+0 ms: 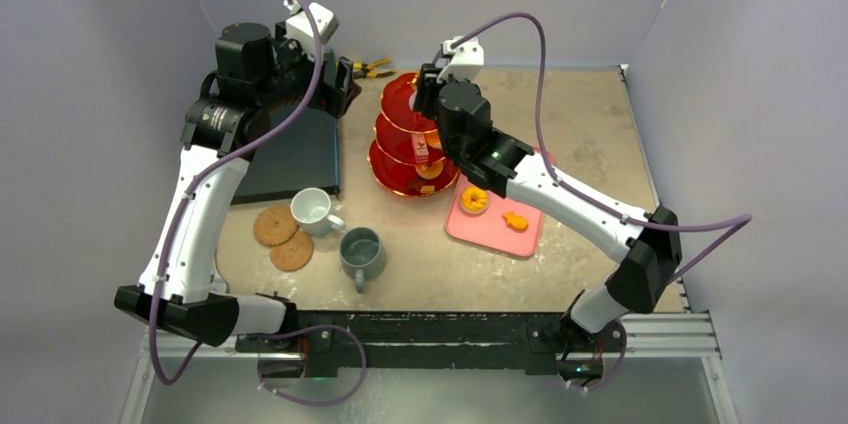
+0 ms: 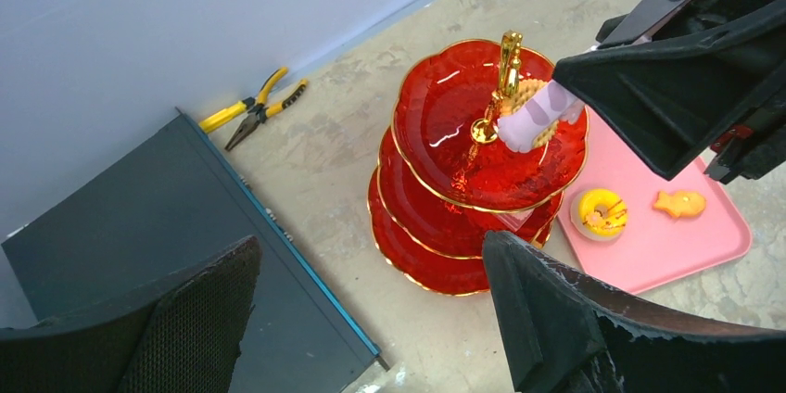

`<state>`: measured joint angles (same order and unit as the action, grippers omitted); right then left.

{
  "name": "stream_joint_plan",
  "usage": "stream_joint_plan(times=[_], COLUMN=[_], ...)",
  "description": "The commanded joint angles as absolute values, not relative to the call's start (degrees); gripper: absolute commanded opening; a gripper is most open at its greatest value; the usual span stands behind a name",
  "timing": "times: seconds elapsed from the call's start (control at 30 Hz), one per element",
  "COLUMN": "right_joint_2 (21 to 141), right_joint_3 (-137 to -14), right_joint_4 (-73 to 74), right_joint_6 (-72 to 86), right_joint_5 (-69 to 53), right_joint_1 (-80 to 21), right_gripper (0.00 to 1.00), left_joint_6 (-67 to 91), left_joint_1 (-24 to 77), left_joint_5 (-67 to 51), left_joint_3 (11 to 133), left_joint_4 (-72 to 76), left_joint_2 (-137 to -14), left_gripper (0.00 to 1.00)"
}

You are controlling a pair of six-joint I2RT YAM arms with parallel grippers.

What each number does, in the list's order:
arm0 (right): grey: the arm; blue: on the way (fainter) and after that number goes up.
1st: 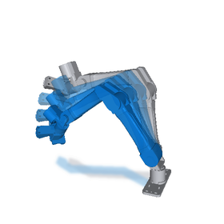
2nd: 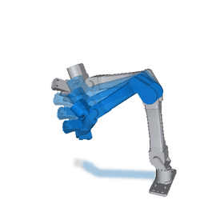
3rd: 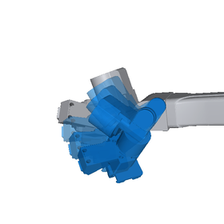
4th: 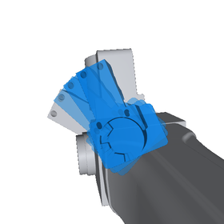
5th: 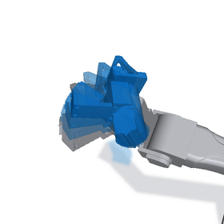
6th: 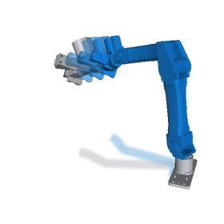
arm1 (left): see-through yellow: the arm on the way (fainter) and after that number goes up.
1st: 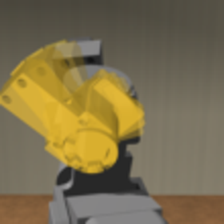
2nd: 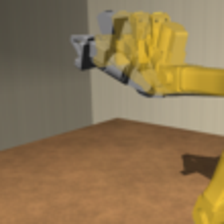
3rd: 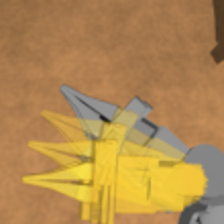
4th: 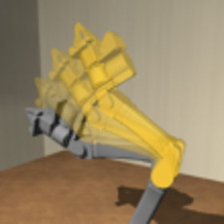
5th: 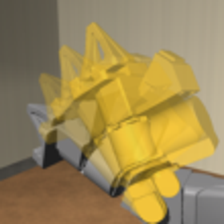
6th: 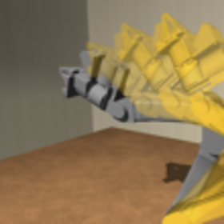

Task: Serve the afternoon tea
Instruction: Place the desert on the desert table.

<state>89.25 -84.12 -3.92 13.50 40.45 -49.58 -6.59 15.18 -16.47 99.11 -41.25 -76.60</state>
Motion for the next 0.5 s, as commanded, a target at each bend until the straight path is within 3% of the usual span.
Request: stream_joint_plan(times=[0.0, 0.17, 0.47], right_joint_2=[89.5, 89.3, 87.5], right_joint_3=[-84.5, -83.9, -82.5], right_joint_4=[-7.1, -7.2, -5.5], right_joint_6=[14.3, 14.8, 16.2], right_joint_5=[39.8, 38.7, 37.2], right_joint_1=[-49.9, -49.9, -49.8], right_gripper=[0.41, 0.51, 0.58], left_joint_6=[-6.6, -6.6, -6.8], left_joint_1=[15.2, 15.2, 15.2], left_joint_5=[-17.2, -17.4, -17.7], left_joint_3=[98.7, 98.6, 98.4], left_joint_4=[-39.6, -39.6, -39.3], left_joint_2=[-75.1, -75.1, -74.9], left_gripper=[0.90, 0.90, 0.90])
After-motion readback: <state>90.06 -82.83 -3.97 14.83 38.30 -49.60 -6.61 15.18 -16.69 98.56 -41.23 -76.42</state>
